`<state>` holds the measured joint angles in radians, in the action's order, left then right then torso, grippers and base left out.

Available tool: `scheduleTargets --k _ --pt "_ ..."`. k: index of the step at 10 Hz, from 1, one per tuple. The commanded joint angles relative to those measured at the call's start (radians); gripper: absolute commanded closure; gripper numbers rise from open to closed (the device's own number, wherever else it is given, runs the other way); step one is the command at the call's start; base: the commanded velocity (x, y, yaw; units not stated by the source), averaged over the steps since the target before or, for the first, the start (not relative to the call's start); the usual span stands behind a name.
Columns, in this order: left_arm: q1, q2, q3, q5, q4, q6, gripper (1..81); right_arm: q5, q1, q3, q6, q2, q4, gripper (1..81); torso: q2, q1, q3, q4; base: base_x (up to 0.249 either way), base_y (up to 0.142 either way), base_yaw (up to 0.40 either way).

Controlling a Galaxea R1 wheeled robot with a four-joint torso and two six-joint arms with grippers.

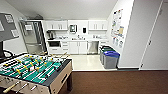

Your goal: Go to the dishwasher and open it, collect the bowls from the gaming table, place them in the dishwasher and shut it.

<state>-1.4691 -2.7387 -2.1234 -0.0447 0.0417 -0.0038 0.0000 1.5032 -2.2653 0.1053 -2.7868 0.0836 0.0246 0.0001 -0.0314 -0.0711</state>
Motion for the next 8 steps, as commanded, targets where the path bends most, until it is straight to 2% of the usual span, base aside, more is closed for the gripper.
scheduleTargets --k 1,8 --pt "0.056 0.031 0.052 0.049 0.010 0.001 1.0 -0.051 -0.053 0.009 0.001 0.004 0.007 1.0 0.000 0.000 0.000 0.000 0.091 0.000 0.000" --pt "0.056 0.033 0.057 0.049 0.010 0.001 1.0 -0.049 -0.053 0.003 0.001 0.004 0.007 1.0 0.000 0.000 0.000 0.000 0.112 0.000 0.000"
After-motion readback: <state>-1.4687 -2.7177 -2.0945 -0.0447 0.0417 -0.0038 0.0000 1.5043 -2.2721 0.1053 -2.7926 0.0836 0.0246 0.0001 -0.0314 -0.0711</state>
